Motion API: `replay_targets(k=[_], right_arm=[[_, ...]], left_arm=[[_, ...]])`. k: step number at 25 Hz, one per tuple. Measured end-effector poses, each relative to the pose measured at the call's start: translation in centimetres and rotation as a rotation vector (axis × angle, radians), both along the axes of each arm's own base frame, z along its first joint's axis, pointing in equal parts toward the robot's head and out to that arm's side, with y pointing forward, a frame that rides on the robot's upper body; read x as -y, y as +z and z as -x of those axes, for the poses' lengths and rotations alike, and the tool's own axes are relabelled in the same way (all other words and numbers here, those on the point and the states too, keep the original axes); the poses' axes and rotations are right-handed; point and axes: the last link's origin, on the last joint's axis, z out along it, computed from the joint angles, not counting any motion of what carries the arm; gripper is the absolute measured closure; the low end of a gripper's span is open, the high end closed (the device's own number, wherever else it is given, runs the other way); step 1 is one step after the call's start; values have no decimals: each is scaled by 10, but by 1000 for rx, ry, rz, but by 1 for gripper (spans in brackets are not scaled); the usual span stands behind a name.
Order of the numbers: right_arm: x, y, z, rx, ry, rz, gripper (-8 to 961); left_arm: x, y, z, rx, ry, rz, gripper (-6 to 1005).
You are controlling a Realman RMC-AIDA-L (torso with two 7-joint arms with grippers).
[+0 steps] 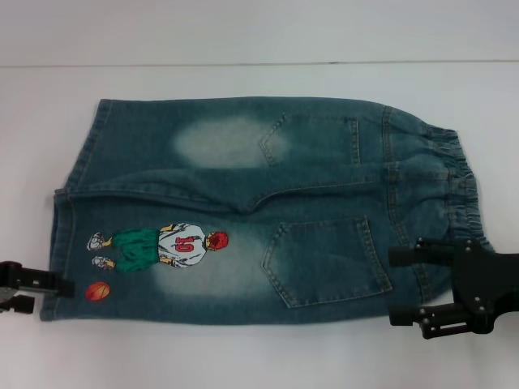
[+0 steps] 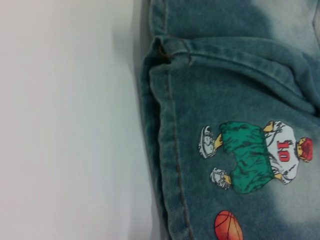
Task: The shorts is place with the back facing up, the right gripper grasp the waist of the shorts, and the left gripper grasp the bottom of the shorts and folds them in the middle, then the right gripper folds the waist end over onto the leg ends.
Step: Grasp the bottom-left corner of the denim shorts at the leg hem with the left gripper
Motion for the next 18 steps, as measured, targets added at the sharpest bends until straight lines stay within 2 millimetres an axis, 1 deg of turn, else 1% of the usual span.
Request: replay_targets(k=[18], right_arm=[[-1,0,0,3,0,-4,12]], left_arm=[[-4,-11,-4,-2,5,36,56]])
